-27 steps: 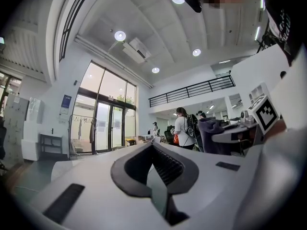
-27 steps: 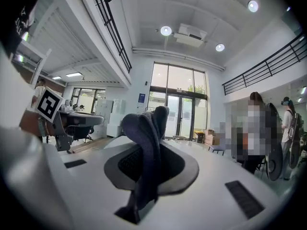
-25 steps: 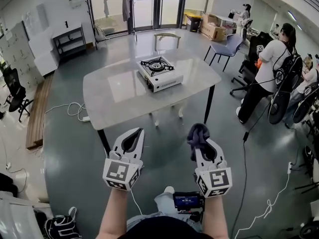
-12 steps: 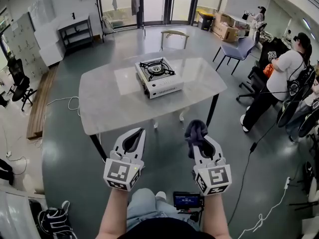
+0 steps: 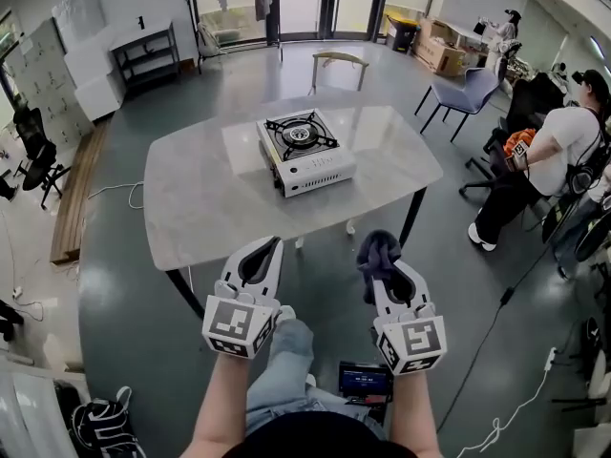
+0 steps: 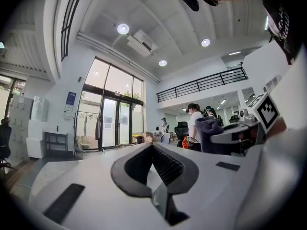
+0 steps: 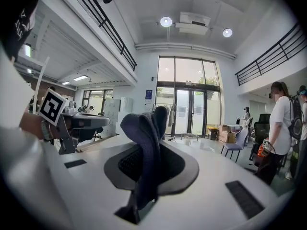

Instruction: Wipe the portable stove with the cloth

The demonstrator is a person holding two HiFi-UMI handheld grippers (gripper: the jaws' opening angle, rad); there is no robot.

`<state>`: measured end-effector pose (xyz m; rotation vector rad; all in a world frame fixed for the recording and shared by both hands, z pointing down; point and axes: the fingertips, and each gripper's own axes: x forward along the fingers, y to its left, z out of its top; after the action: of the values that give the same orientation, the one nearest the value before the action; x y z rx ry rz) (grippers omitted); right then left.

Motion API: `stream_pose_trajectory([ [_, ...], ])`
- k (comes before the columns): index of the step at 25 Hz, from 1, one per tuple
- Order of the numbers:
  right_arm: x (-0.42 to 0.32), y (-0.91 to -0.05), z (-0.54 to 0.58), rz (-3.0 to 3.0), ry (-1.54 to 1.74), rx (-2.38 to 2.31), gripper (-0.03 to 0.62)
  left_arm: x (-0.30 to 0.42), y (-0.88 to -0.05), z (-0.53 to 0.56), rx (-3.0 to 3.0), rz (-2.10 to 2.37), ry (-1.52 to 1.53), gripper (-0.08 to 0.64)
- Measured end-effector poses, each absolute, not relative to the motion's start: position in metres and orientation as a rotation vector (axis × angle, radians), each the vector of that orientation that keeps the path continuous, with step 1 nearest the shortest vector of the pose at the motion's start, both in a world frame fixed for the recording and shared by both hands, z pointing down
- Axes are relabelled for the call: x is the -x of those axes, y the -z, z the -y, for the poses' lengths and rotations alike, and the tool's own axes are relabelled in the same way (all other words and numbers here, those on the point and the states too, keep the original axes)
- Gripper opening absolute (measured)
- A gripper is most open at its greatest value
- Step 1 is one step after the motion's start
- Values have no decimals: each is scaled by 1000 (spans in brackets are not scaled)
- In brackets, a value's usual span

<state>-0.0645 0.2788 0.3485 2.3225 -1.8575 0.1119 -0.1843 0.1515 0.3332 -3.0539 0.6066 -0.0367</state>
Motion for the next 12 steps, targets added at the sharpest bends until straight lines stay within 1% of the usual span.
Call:
stream_pose_trajectory([
  [12, -23, -335, -154, 1834, -102, -2344, 67, 99, -325, -28, 3053, -572, 20, 11],
])
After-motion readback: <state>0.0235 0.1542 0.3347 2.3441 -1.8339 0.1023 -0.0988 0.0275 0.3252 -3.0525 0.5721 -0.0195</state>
